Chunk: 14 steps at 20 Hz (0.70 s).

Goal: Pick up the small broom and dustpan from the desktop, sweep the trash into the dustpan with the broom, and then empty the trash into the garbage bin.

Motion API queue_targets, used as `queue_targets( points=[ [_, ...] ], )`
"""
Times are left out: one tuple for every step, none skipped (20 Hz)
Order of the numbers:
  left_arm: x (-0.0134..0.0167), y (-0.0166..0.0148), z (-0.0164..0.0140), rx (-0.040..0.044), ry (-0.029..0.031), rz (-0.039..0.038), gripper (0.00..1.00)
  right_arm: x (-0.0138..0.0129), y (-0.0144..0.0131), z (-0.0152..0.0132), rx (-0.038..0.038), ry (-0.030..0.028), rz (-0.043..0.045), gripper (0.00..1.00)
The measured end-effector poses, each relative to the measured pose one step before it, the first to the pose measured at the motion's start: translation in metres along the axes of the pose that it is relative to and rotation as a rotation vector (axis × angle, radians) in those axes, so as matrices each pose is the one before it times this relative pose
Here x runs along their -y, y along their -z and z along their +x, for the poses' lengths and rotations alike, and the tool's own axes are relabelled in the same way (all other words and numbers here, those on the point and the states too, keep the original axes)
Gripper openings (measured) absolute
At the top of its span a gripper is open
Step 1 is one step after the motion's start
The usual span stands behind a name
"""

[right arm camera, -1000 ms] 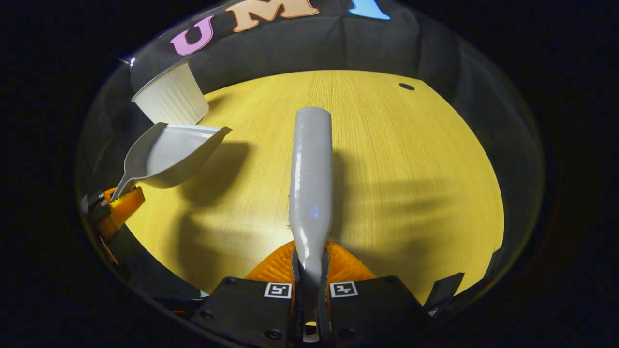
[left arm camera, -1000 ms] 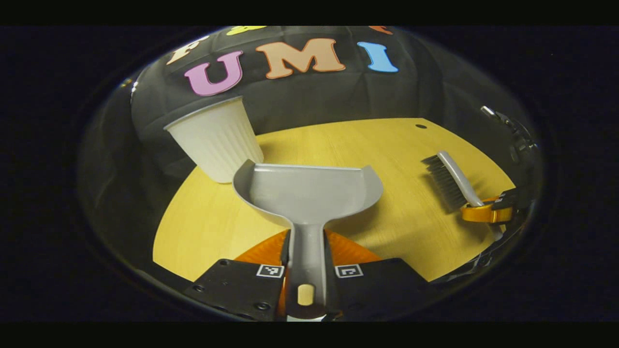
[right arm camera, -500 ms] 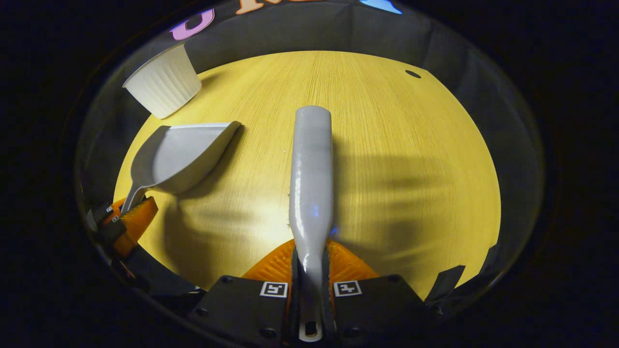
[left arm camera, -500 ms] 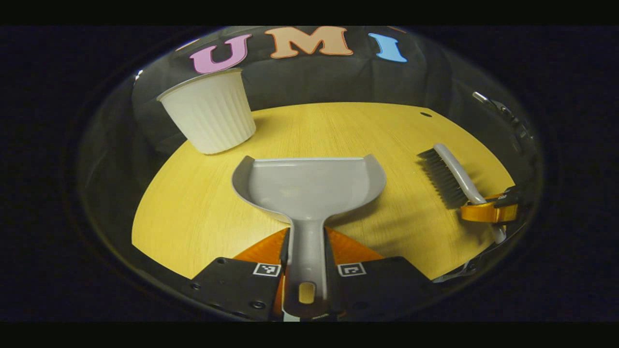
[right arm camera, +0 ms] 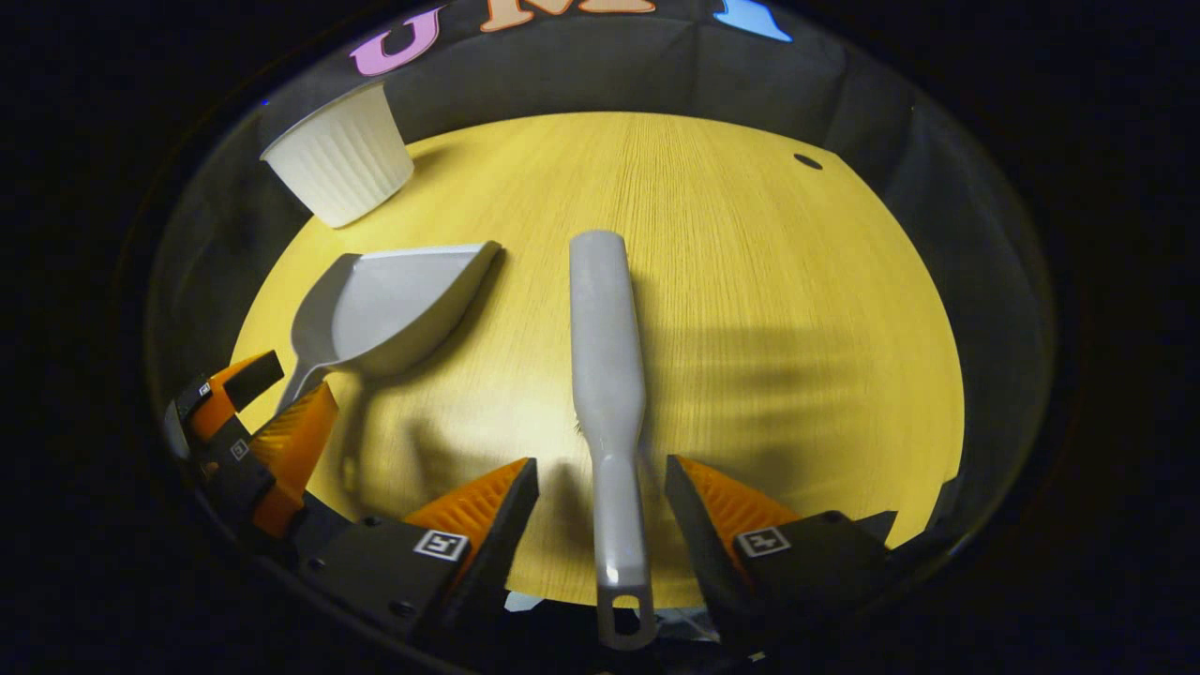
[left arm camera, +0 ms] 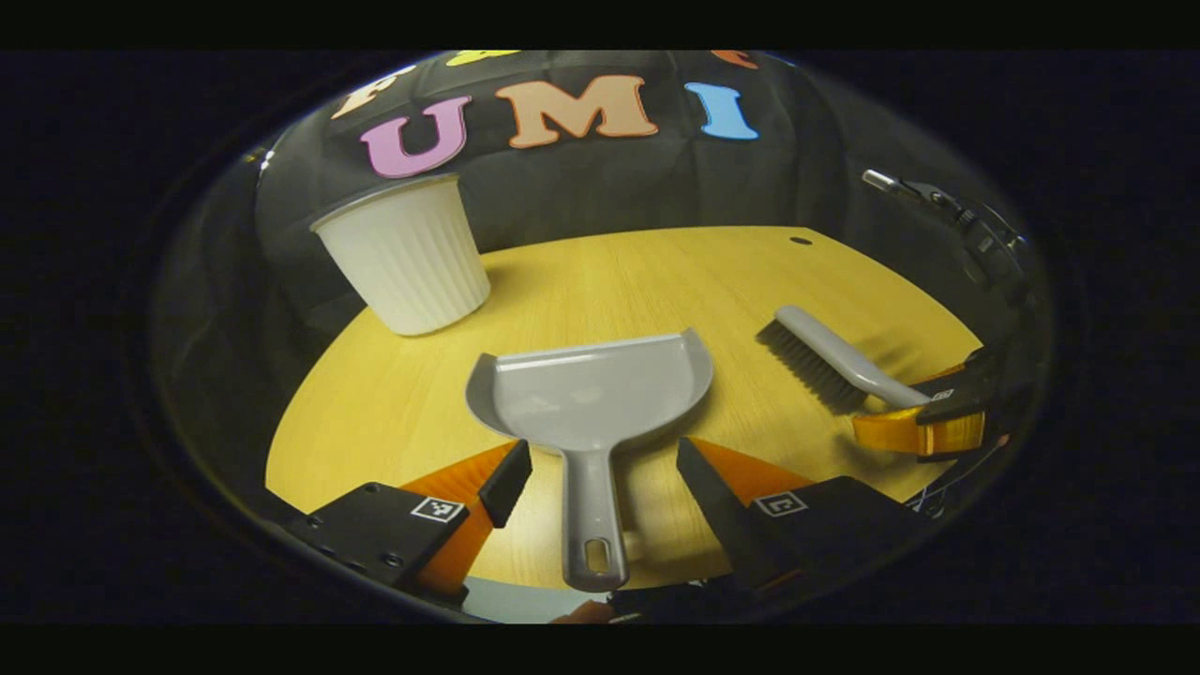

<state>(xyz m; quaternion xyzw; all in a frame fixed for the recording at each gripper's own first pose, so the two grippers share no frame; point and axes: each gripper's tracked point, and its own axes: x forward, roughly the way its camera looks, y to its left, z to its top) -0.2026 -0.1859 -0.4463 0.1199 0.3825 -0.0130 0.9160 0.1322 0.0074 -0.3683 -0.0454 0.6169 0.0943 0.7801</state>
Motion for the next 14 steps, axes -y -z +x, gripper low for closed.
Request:
queue_targets(
  points=[
    [-0.00493,-0.02712,-0.01303,0.08891,-0.02310,-0.01026,0.96,0.00153,-0.00856,-0.01194,0.05287,-0.00404,-0.01640,1.00],
    [-0.00311,-0.02778,-0.00956,0.07904,-0.01655,-0.01273,0.96,0.00118,-0.01422,-0.01346,0.07678,-0.00079,-0.02084,1.00],
    [-0.00167,-0.02562,-0.00686,0.07034,-0.01124,-0.01153,0.95,-0.00024,-0.01878,-0.01709,0.09324,-0.01321,-0.01496,1.00],
    [-0.00191,-0.02826,-0.00685,0.06035,-0.01161,-0.00665,0.95,-0.00357,-0.02255,-0.02110,0.10711,-0.02663,-0.00329,1.00],
    [-0.00165,-0.02679,-0.00776,0.05283,-0.01497,0.00106,0.95,-0.00300,-0.02718,-0.02124,0.12064,-0.02929,0.00319,1.00],
    [-0.00267,-0.02825,-0.00310,0.05923,-0.02061,0.01173,0.95,-0.00284,-0.03068,-0.01904,0.12209,-0.02229,0.00493,1.00],
    [-0.00459,-0.02409,-0.00055,0.05381,-0.02455,0.01359,0.95,-0.00023,-0.02851,-0.01756,0.11467,-0.01335,0.00151,1.00],
    [-0.00304,-0.02361,-0.00090,0.05649,-0.01989,0.01400,0.94,0.00447,-0.02753,-0.01564,0.09805,0.00179,-0.00285,1.00],
    [0.00043,-0.02210,-0.00058,0.03928,-0.00455,0.00296,0.94,0.00240,-0.02307,-0.01414,0.08157,0.01288,-0.00818,1.00],
    [0.00711,-0.01087,-0.00275,0.03476,0.01447,-0.01022,0.94,0.00382,-0.01853,-0.01054,0.06861,0.01629,-0.01349,1.00],
    [0.00907,-0.00642,0.00031,0.02542,0.02877,-0.01954,0.94,0.00464,-0.00902,-0.00517,0.05016,0.01925,-0.01879,1.00],
    [0.00766,-0.00576,0.00355,0.01872,0.02751,-0.02548,0.94,0.00216,-0.01255,-0.00438,0.05646,0.01823,-0.01205,1.00],
    [0.00863,-0.00229,0.00284,0.01095,0.03047,-0.02193,0.93,-0.00031,-0.01933,-0.00460,0.07382,0.02058,-0.00308,1.00],
    [0.00394,0.00065,0.00134,-0.00451,0.01699,-0.00354,1.00,0.00104,-0.01280,-0.00245,0.03366,0.02035,0.00559,1.00]
  ],
)
